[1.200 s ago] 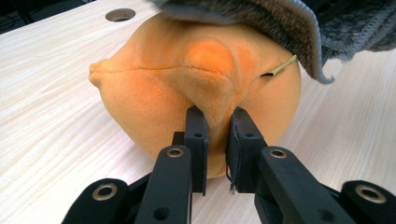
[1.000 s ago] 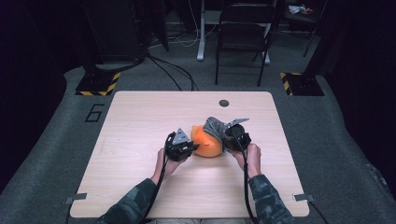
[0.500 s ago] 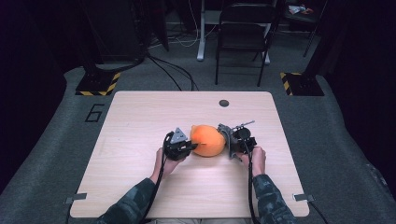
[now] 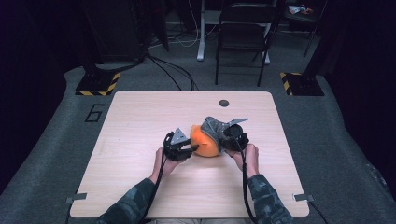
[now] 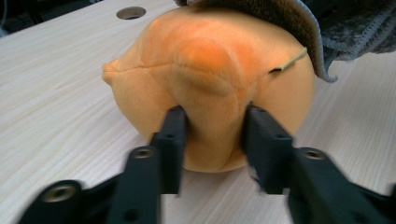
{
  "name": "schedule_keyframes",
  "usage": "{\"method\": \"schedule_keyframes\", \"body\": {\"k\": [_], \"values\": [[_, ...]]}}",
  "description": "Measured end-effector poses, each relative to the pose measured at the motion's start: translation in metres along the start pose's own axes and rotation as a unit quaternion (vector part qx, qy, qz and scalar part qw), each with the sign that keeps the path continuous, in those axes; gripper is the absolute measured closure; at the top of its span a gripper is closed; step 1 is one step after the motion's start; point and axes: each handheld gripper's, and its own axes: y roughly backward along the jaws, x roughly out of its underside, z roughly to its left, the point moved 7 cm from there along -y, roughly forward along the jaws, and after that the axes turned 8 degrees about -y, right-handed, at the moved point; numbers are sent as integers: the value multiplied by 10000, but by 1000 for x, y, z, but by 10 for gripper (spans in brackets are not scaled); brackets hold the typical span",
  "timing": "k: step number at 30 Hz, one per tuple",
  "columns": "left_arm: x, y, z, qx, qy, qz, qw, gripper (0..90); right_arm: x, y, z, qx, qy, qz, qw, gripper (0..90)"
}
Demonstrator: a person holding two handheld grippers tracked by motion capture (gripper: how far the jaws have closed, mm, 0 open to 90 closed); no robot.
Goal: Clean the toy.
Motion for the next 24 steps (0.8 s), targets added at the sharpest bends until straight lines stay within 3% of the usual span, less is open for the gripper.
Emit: {"method": "schedule_keyframes", "body": {"k": [2, 5, 7, 10, 13, 16, 20, 21, 24], "values": [[0, -1, -3, -47, -153, 51, 9999, 499, 1, 1, -4, -16, -88, -8, 10000, 794], [2, -7, -7, -101, -252, 77, 9996, 495, 1, 0, -7, -46, -174, -28, 9998, 794], [2, -9, -8, -162, -330, 43, 9993, 583, 2, -1, -8, -36, -199, -41, 9998, 794], [3, -11, -6, -157, -220, -28, 9996, 736, 1, -1, -8, -29, -195, -74, 9998, 794], [1, -9, -4, -165, -85, -70, 9998, 807, -3, 6, -5, 11, -110, -167, 9998, 794], [-3, -5, -3, -41, 89, -81, 9999, 825, -12, 20, 4, -109, -93, -361, 9992, 794], [-12, 1, -9, 111, 207, -126, 9996, 832, -22, 39, 36, -350, 270, -564, 9974, 794], [-15, 3, -11, 133, 270, -162, 9994, 832, -22, 40, 42, -362, 401, -543, 9971, 794], [-16, 4, -13, 180, 192, -107, 9996, 831, -17, 31, 56, -338, 576, -406, 9969, 794]]}}
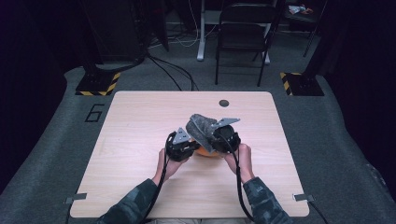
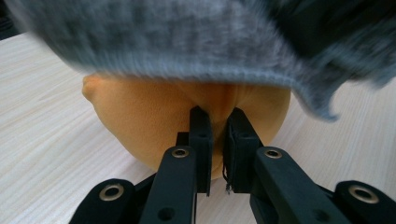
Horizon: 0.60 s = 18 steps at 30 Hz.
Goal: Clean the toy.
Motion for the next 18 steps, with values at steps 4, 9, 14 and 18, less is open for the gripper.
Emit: {"method": "schedule_keyframes", "body": {"k": [4, 9, 14, 18], "values": [[7, -5, 5, 11, 73, 103, 9999, 829, 7, -12, -9, 89, -98, 101, 9999, 795], [12, -6, 11, -23, 141, 99, 9998, 827, 18, -16, -37, 427, -289, 244, 9984, 795], [13, -7, 12, -8, 159, 76, 9998, 825, 33, -26, -64, 519, -693, 474, 9951, 795], [13, -7, 13, 30, 181, 75, 9998, 823, 46, -38, -82, 598, -952, 680, 9913, 795]]}}
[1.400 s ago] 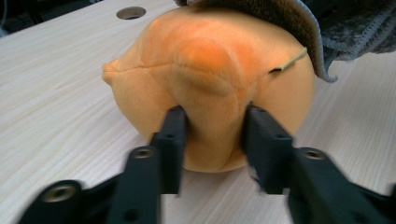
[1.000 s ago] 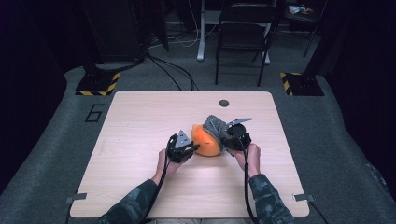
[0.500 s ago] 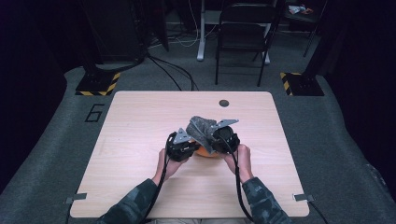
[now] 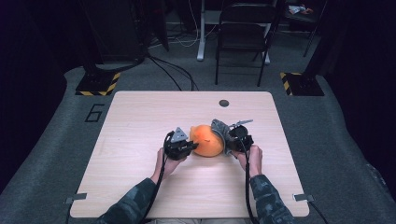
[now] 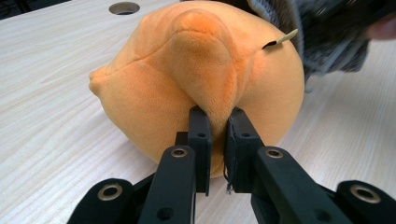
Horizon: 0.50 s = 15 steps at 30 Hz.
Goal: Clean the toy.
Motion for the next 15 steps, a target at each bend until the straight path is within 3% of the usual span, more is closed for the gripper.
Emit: {"method": "schedule_keyframes", "body": {"k": [2, 5, 8, 10, 12, 15], "values": [[0, 0, 0, -32, -11, -10, 10000, 822, 7, -10, -6, 4, -181, 187, 9997, 794], [1, 0, 1, -29, -4, -26, 10000, 821, 17, -23, -13, 48, -195, 442, 9988, 794], [1, 1, 2, -47, 27, -68, 10000, 818, 16, -22, -14, 7, -189, 462, 9988, 794], [1, 2, 4, -9, -3, -23, 10000, 815, 11, -11, -16, 61, -212, 355, 9991, 794], [1, 1, 4, -28, 17, -76, 10000, 813, -1, 9, -18, -22, -300, 1, 9995, 794], [1, 1, 4, -31, 2, -65, 10000, 811, -18, 37, -1, -354, -202, -439, 9982, 794]]}}
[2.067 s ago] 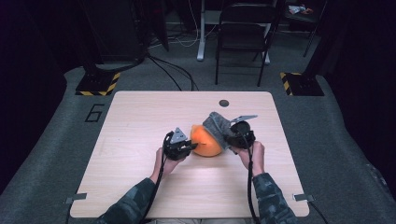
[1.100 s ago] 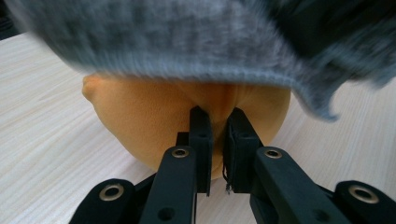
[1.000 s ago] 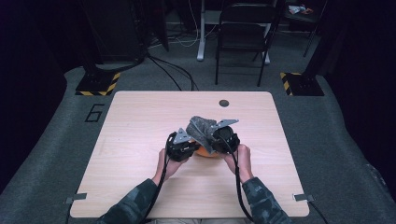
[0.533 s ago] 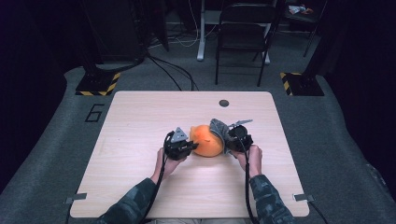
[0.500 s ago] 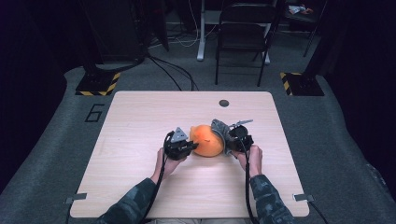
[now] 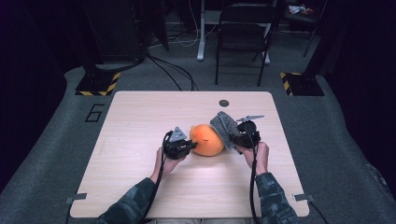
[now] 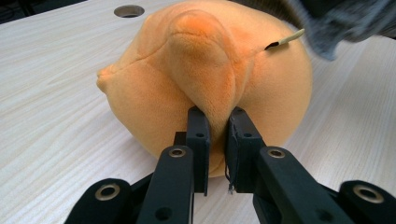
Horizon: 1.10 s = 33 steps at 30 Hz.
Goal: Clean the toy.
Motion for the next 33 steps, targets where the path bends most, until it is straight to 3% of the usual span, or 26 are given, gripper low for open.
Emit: {"method": "schedule_keyframes", "body": {"k": [2, 4, 7, 10, 12, 14, 18, 22, 24, 28, 30, 33], "values": [[0, 0, 0, -2, -7, 6, 10000, 808, -1, 0, 19, -185, 233, 42, 9995, 794], [0, 0, 0, -41, -28, 3, 10000, 796, 5, -10, 30, -199, 418, 259, 9986, 794], [-1, 3, -1, -24, -93, 10, 10000, 656, 10, -22, 29, -38, 516, 268, 9983, 794], [-1, 0, -5, -179, -446, 99, 9988, 471, 9, -22, 23, -23, 467, 238, 9986, 794], [1, -6, -8, -189, -507, 113, 9985, 426, 10, -23, 20, -23, 402, 207, 9990, 794], [1, -10, -8, -257, -535, 37, 9982, 471, 10, -24, 20, -30, 384, 209, 9990, 794], [1, -11, -8, -295, -448, -49, 9985, 710, 9, -25, 19, -12, 370, 156, 9992, 794], [-2, -9, -7, -358, -340, -65, 9988, 790, 3, -13, 21, 73, 455, 17, 9989, 794], [-5, -7, -8, -277, -238, -90, 9993, 802, -5, -1, 31, -18, 522, -196, 9984, 794], [-12, -3, -12, -127, -147, -137, 9997, 814, -14, 19, 69, -156, 954, -470, 9942, 794], [-13, -2, -14, -74, -124, -157, 9998, 815, -12, 17, 86, -164, 1257, -438, 9910, 794], [-10, -2, -13, -23, -139, -75, 9999, 815, -6, 4, 88, 19, 1468, -295, 9887, 794]]}}
